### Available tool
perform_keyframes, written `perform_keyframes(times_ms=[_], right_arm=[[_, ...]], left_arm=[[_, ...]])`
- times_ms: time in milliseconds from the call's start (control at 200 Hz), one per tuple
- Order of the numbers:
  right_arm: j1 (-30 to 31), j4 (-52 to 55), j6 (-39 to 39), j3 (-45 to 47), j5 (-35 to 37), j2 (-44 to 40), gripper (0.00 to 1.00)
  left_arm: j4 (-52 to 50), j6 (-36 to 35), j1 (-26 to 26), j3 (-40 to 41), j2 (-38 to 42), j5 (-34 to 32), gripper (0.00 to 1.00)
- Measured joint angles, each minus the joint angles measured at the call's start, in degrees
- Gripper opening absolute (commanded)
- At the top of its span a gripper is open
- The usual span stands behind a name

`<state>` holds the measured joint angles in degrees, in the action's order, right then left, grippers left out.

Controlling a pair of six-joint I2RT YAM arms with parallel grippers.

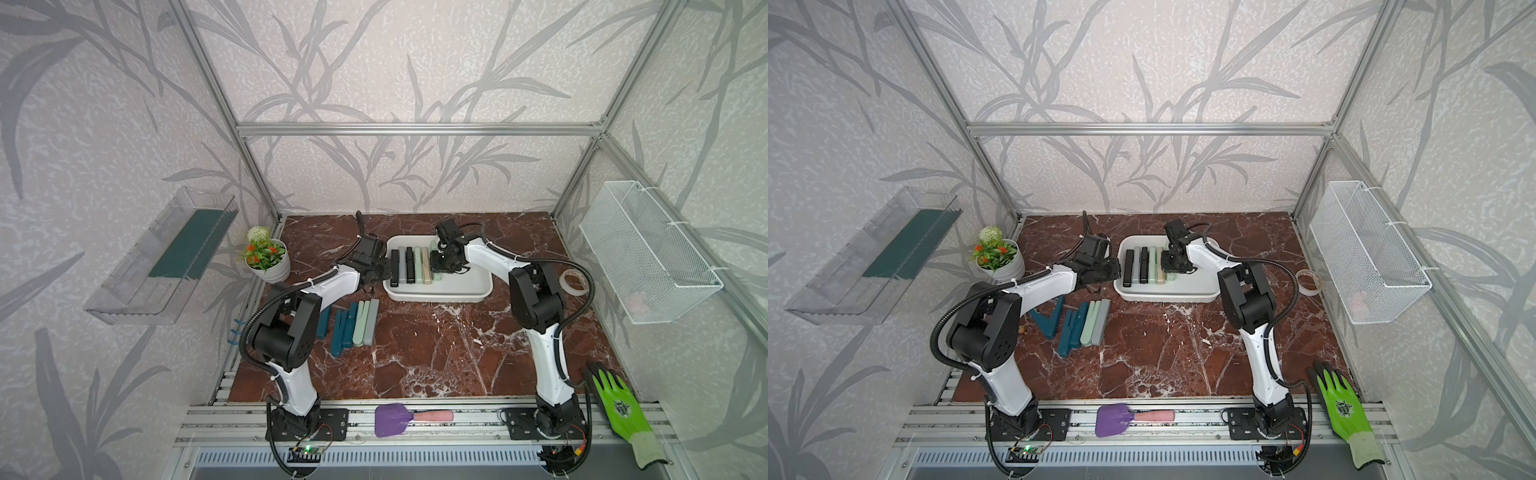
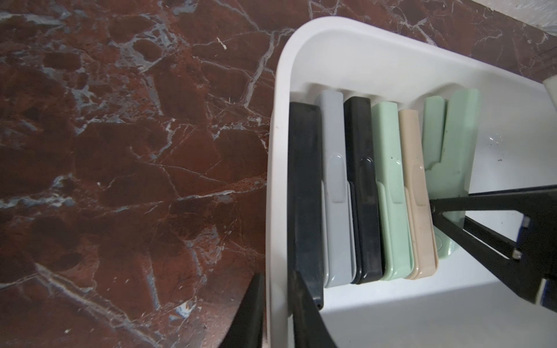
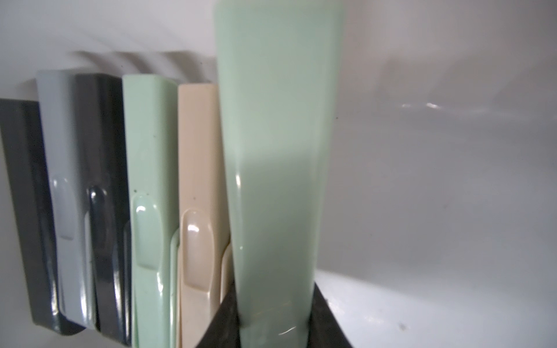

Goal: Put the pruning pliers into the storage box
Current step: Place the pruning pliers in the storage box.

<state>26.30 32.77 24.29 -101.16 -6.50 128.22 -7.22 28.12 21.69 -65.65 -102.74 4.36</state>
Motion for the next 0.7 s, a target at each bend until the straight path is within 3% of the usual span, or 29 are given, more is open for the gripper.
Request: perform_keyframes(times_ms=[500, 700], right_arm=[[-0.2, 0.3, 0.2, 0.0, 0.0, -0.2, 0.39], [-0.4, 1.2, 0.1, 0.0, 0.5, -4.3, 0.46]], left_arm=[[0.3, 0.1, 0.0, 0.0, 0.0, 0.1, 0.20], [-0.3, -0.3, 0.0, 0.0, 0.5, -0.2, 0.29]])
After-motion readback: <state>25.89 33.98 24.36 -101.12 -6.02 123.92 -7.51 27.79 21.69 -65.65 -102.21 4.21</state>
